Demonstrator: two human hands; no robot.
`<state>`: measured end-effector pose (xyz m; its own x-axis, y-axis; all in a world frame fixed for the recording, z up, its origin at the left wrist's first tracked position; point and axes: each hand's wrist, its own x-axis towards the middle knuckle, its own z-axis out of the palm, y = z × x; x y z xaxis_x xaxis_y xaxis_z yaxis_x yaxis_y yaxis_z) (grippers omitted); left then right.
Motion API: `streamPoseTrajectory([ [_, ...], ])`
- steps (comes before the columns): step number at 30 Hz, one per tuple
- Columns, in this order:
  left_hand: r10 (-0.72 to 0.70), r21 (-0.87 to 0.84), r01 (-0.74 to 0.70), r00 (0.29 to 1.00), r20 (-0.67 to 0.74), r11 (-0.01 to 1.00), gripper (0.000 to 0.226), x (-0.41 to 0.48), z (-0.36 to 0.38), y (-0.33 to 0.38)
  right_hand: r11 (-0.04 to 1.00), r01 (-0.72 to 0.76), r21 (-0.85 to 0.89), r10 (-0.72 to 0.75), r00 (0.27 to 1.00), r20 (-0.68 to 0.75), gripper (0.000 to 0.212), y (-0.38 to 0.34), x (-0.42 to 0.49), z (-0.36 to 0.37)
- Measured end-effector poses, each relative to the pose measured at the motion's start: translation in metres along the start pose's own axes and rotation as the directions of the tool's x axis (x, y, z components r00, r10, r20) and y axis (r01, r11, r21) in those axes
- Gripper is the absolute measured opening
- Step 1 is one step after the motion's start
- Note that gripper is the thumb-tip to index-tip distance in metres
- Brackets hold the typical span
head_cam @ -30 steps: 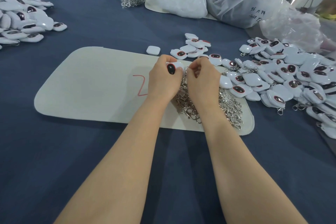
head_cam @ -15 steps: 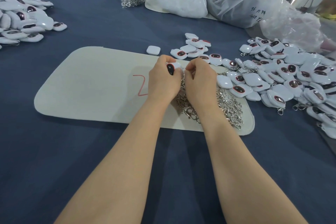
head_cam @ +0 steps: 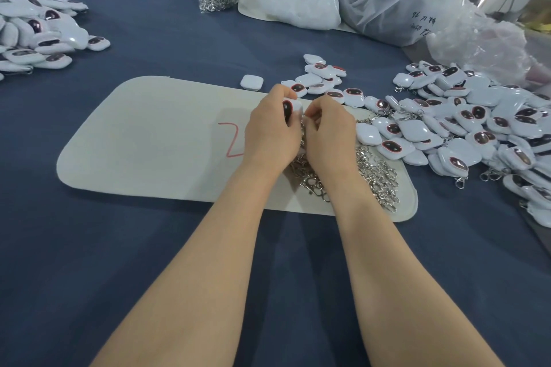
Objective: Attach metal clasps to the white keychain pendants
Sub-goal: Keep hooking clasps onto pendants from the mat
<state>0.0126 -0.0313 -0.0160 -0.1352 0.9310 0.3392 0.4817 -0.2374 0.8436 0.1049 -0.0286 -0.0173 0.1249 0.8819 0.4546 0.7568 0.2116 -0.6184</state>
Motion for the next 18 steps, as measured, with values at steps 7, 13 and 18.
streamPoseTrajectory([
  [7,-0.414,-0.663,0.440,0.886,0.210,0.606,0.008,0.007,-0.010,0.007,0.960,-0.009,0.281,0.025,0.998,-0.055,0.013,-0.008,-0.002,-0.002],
  [13,-0.468,-0.756,0.601,0.763,0.446,0.260,0.013,0.011,-0.013,0.008,0.922,-0.038,0.385,0.070,0.995,-0.068,0.009,-0.007,0.001,0.001],
  [18,-0.487,-0.774,0.629,0.699,0.524,0.070,0.021,0.010,-0.015,0.007,0.916,-0.034,0.401,0.060,0.997,-0.055,0.008,-0.009,0.000,0.002],
])
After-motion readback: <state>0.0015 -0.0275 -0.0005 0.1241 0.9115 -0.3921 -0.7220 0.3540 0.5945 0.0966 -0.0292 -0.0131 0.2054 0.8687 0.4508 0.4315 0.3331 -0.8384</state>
